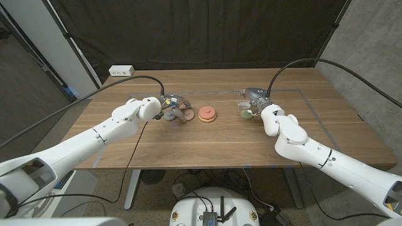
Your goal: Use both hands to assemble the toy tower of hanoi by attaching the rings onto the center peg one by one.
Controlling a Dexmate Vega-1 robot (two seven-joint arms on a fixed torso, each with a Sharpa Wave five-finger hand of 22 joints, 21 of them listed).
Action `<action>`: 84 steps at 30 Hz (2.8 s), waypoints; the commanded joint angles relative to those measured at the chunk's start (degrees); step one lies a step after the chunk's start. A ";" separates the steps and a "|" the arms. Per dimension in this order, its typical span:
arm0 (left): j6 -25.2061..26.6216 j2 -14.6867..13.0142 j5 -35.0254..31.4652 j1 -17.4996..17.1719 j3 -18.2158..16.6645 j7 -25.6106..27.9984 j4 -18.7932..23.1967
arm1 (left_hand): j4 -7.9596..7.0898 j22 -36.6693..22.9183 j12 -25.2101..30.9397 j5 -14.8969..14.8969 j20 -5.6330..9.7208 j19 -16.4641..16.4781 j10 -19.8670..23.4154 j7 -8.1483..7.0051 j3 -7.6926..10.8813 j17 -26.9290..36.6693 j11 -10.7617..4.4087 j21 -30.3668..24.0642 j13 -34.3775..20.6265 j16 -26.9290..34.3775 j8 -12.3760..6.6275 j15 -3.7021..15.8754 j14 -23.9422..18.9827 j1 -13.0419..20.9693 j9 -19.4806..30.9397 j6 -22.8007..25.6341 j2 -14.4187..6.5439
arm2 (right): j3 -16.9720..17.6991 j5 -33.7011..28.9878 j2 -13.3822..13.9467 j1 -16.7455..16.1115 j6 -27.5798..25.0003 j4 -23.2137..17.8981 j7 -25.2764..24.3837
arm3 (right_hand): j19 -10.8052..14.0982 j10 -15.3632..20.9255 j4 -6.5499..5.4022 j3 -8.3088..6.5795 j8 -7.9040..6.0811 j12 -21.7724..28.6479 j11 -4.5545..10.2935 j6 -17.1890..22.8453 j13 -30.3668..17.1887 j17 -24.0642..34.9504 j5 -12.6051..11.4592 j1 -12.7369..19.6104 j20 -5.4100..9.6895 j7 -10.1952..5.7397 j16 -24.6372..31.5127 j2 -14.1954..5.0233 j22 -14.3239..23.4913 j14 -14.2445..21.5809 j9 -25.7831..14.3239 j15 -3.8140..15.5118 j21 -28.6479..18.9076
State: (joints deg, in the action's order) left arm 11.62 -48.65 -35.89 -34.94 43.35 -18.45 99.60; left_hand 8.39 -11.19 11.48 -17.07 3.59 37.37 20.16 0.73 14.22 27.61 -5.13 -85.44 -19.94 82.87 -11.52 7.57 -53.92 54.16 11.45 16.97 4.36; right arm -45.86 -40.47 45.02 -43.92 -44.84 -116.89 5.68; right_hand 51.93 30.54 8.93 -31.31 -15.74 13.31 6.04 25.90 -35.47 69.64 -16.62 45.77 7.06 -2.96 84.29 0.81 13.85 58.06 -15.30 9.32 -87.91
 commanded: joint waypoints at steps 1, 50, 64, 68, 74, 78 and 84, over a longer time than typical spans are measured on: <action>-0.75 0.61 0.27 0.43 0.74 0.14 -1.44 | 0.33 0.00 0.30 0.28 8.06 0.21 0.78 -0.13 0.13 -0.09 0.01 -0.50 0.07 0.25 -0.43 4.92 -0.11 0.14 0.15 0.64 -0.47 | -0.38 0.15 -0.33 0.27 -0.47 0.31 -0.29 | 0.78 0.28 -0.02 -0.35 -0.32 -0.43 0.18 0.58 -0.29 0.24 -0.59 -0.54 5.27 0.16 0.10 -0.03 0.10 0.33 -0.14 3.09 -0.44; 5.56 -0.54 0.23 -3.41 -0.71 3.45 2.86 | 1.26 -0.18 4.20 -0.70 8.30 4.89 15.35 -2.72 2.83 2.29 -4.31 -3.22 -1.21 4.07 -3.98 4.94 -6.78 7.03 0.61 13.93 -2.88 | -0.29 2.06 0.10 -0.09 0.85 0.81 -2.20 | 0.63 0.60 -0.05 -0.73 -0.17 -0.90 0.11 0.86 -0.67 0.23 -1.21 -1.61 5.26 -0.04 -0.01 -0.63 -0.12 0.23 -0.15 3.09 -0.31; 5.65 -0.53 0.42 -2.23 -0.85 2.99 3.04 | 0.95 -0.12 3.93 -1.03 8.26 5.11 15.86 -2.83 3.15 3.05 -4.52 -3.19 -1.70 3.65 -3.77 4.92 -6.66 7.12 0.75 14.41 -3.02 | -0.05 1.34 0.74 -0.33 0.07 -0.35 -1.85 | 0.80 0.59 0.03 -0.85 -0.12 -1.01 -0.05 0.94 -0.74 0.30 -1.39 -1.84 5.26 -0.02 0.07 -0.69 0.05 0.28 -0.15 3.10 -0.49; 5.59 -0.48 0.42 -1.97 -0.87 2.90 3.17 | 0.84 -0.09 3.78 -1.13 8.27 5.17 15.91 -2.84 3.20 3.20 -4.56 -3.16 -1.85 3.42 -3.70 4.93 -6.59 6.97 0.79 14.59 -3.05 | 0.09 1.31 0.74 -0.42 -0.12 -0.48 -1.85 | 0.64 0.56 0.05 -0.88 -0.11 -1.08 0.06 0.97 -0.73 0.18 -1.43 -1.90 5.26 0.00 -0.05 -0.72 -0.13 0.16 -0.16 3.10 -0.31; 5.82 -0.60 0.28 -1.72 -0.98 2.55 3.66 | 0.81 -0.06 3.55 -1.37 8.30 5.26 16.38 -2.90 3.35 3.65 -4.51 -3.11 -2.25 3.08 -3.48 4.94 -6.62 6.89 0.87 14.91 -3.02 | 0.24 1.40 0.76 -0.49 0.05 -0.52 -1.99 | 0.71 0.60 0.07 -0.93 -0.07 -1.11 0.01 0.97 -0.75 0.34 -1.49 -2.00 5.26 0.01 0.13 -0.76 -0.08 0.32 -0.16 3.09 -0.37; 5.70 -0.70 0.98 -1.56 -1.37 2.20 3.69 | 0.81 -0.06 3.47 -1.43 8.31 5.33 16.50 -2.91 3.39 3.76 -4.52 -3.12 -2.37 2.98 -3.41 4.94 -6.67 6.87 0.90 15.02 -3.02 | 0.33 1.52 0.71 -0.52 0.24 -0.44 -2.13 | 0.75 0.64 0.08 -0.97 -0.05 -1.13 0.00 1.00 -0.77 0.29 -1.54 -2.08 5.26 -0.07 0.09 -0.79 -0.04 0.27 -0.16 3.09 -0.41; 5.99 -1.58 2.44 -1.63 -2.44 1.13 5.13 | 0.82 -0.08 3.28 -1.52 8.33 5.41 16.52 -2.83 3.47 3.92 -4.45 -3.15 -2.54 2.88 -3.27 4.95 -6.82 6.91 0.93 15.06 -3.08 | 0.41 1.60 0.64 -0.60 0.14 -0.34 -2.25 | 0.79 0.78 0.10 -1.02 -0.05 -1.10 0.06 1.06 -0.81 0.33 -1.59 -2.15 5.26 -0.08 0.17 -0.81 0.00 0.33 -0.16 3.09 -0.45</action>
State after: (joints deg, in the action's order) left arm 17.40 -49.38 -35.00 -36.82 42.06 -15.99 103.24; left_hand 9.41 -11.20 14.77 -18.30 4.40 42.31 32.85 -2.06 16.86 31.22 -6.44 -88.34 -21.53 85.76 -14.84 10.03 -60.09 61.08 12.14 31.37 1.62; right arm -45.69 -38.95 45.68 -44.36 -44.72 -117.24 3.71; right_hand 51.93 30.72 8.93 -31.78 -15.74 12.41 6.24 26.62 -36.00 69.74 -17.63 43.82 7.06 -3.07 84.29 0.36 13.73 58.06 -15.29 9.32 -88.13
